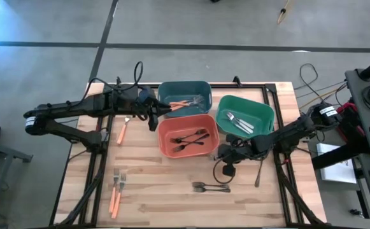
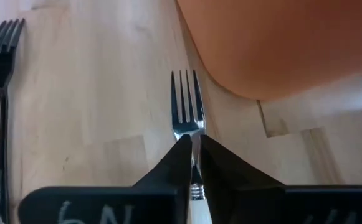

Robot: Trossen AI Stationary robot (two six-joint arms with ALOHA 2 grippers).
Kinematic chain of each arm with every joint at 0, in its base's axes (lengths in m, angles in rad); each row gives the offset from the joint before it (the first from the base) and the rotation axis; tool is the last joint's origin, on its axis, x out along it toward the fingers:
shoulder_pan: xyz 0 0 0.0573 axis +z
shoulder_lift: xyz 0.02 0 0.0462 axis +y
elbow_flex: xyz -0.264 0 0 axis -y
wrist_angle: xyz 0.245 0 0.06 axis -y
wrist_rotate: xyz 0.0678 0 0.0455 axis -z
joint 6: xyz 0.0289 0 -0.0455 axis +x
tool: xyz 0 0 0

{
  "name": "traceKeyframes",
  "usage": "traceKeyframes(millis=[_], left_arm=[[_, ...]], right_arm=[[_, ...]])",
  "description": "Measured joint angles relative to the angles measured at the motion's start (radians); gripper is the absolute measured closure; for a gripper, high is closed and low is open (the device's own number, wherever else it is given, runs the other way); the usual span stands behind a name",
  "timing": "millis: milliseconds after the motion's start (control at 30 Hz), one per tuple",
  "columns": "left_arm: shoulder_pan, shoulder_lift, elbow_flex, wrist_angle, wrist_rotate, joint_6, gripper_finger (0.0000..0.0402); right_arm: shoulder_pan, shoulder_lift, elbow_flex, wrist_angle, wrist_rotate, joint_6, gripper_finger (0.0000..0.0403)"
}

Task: Sort silverware by color (type)
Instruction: Put the white fork into the green bin

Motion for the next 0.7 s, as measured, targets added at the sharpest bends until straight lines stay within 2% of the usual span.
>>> traceKeyframes(millis=[433,567,700], left_arm=[[0.000,0.000,0.000,0.000,-0.002,-0.001,0.0352],[0.000,0.000,0.000,0.000,-0.027,0.000,0.0352],[0.000,0.000,0.000,0.000,-0.028,0.004,0.0352]], right_arm=[[-0.010,0.000,-0.034,0.001,-0.002,0.024,0.0260],[-0.010,0.000,-0.081,0.044,-0.002,0.024,0.0247],[-0.010,0.000,-0.116,0.117,-0.003,0.036,0.0250]])
